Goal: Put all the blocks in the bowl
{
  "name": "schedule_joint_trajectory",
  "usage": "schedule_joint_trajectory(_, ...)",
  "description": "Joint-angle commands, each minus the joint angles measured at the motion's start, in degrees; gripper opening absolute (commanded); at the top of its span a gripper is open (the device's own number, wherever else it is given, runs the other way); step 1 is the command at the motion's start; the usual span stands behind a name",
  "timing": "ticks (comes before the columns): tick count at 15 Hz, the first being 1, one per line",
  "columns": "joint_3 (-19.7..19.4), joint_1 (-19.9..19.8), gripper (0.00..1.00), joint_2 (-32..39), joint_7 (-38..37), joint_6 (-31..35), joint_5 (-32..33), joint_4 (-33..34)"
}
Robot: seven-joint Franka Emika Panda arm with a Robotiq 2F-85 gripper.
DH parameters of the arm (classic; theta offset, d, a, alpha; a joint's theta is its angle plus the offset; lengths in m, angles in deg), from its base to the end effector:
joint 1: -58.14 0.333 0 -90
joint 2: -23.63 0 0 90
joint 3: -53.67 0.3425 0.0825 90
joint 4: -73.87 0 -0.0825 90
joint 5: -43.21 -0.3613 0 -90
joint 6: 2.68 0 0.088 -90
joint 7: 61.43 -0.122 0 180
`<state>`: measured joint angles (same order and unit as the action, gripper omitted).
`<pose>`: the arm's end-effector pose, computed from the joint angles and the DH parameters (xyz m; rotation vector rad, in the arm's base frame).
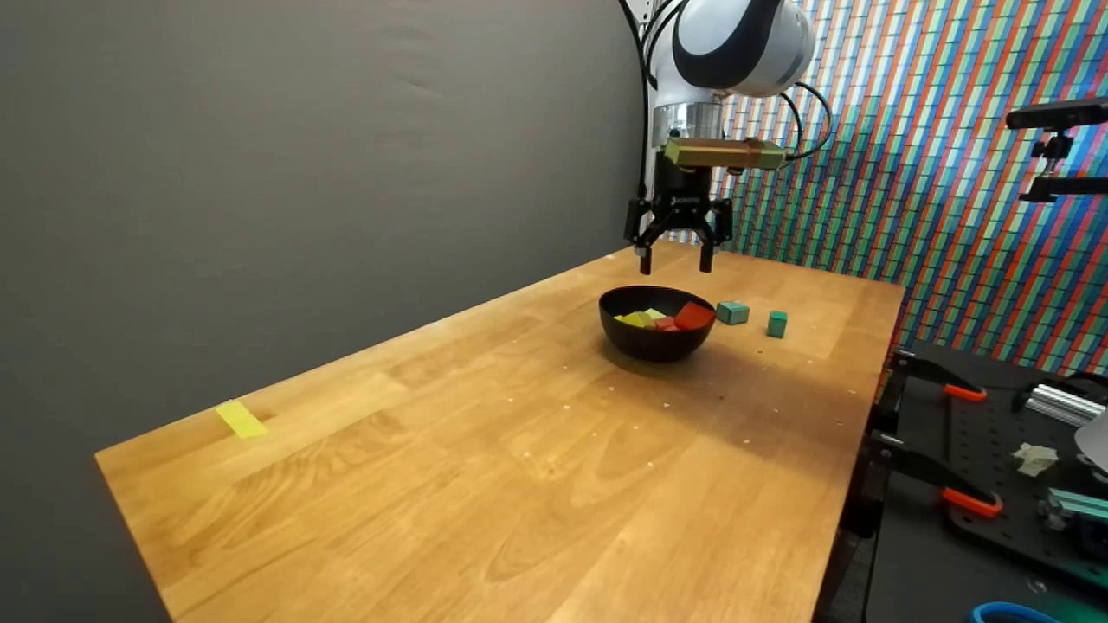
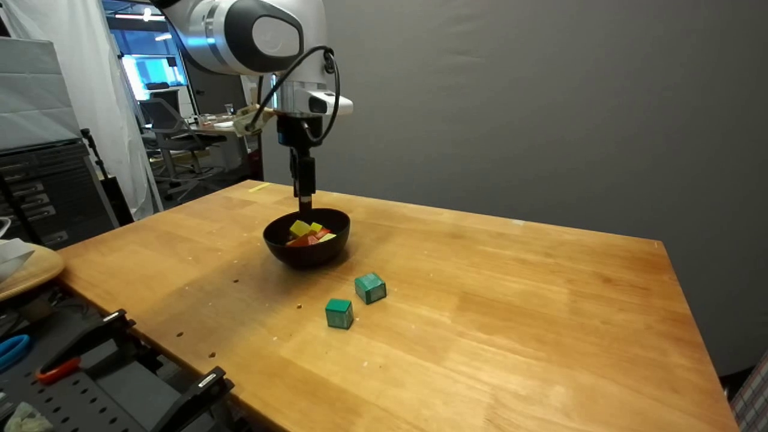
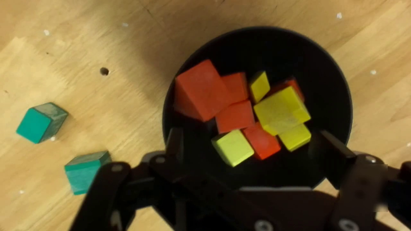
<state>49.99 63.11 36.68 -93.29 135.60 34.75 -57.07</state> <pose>0.5123 0.0138 0.2744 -2.9289 0.9832 0.1800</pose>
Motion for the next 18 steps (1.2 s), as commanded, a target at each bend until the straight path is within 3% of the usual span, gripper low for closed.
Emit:
schedule_joint_trajectory(1, -3.7, -2.2, 1.00, -9.2, -4.2, 5.9, 5.3, -8.5)
schedule_joint_trajectory(4, -6.5, -5.1, 1.00, -12.7, -6.1, 10.8, 12.9, -13.1)
schedule_joint_trajectory(5, -4.4, -5.1, 1.00, -8.0, -4.1, 7.1, 9.0, -8.1)
schedule_joint_trajectory(7, -5.2, -6.8, 1.00, -10.1, -4.2, 8.8, 11.3, -10.7)
schedule_joint_trajectory(8, -4.5, -6.9, 1.00, -12.5, 4.1, 5.9, 10.4, -11.9)
schedule_joint_trajectory(9, -4.3, -6.9, 1.00, -13.9, 6.5, 6.0, 10.5, -12.7)
schedule_joint_trajectory(11, -4.6, -7.1, 1.00, -14.6, 4.6, -1.4, 19.2, -11.1)
schedule_joint_trajectory(15, -3.2, -7.2, 1.00, -16.1, 4.2, -15.7, 30.8, -7.5)
schedule_joint_trajectory(16, -2.7, -7.3, 1.00, -15.4, 3.0, -14.6, 35.2, -6.5)
schedule_joint_trajectory(17, -3.0, -7.7, 1.00, -14.9, 3.6, -12.4, 30.2, -8.4)
schedule_joint_trajectory(18, -2.7, -7.6, 1.00, -15.0, 3.6, -13.0, 32.3, -7.7)
